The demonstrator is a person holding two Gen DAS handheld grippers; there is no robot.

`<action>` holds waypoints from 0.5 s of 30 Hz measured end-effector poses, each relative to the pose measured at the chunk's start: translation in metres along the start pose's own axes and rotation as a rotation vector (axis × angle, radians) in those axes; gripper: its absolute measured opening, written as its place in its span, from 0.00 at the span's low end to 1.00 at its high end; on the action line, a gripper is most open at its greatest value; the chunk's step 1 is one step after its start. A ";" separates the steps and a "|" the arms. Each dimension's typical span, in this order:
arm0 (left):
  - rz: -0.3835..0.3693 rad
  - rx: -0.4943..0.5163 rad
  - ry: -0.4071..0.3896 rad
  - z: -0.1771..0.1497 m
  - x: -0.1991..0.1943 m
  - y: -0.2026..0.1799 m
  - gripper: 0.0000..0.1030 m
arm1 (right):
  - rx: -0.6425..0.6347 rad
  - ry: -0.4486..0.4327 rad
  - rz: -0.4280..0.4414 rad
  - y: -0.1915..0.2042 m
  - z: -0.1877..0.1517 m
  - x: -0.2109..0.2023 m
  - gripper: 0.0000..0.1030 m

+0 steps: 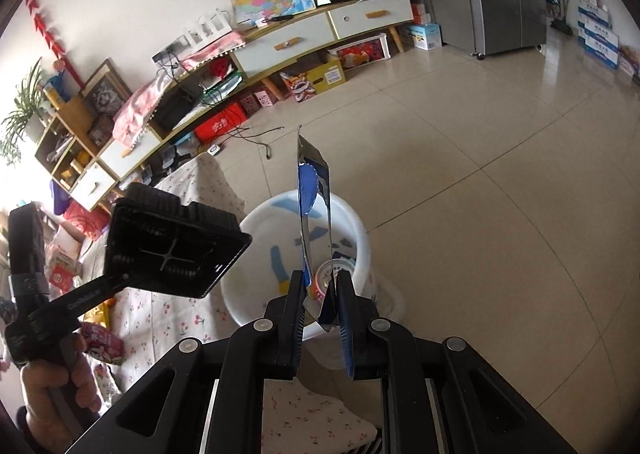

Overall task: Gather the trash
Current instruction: 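Open the left tool over the bucket to drop the trays while the right tool carries the blue bag there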

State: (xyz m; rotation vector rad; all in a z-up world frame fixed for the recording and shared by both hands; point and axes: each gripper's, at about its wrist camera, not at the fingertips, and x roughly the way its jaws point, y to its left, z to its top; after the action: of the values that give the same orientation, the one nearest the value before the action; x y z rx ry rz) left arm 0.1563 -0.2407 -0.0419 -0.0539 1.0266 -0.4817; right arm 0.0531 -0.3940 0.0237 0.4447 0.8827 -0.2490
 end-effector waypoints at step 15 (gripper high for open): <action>-0.030 0.046 -0.048 -0.004 -0.018 0.002 0.65 | -0.012 0.037 -0.010 0.002 0.000 0.011 0.16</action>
State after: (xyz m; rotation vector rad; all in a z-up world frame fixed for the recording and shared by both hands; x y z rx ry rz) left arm 0.1462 -0.2314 -0.0301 -0.0393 0.9684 -0.5287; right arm 0.0605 -0.3926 0.0154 0.4348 0.9225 -0.2445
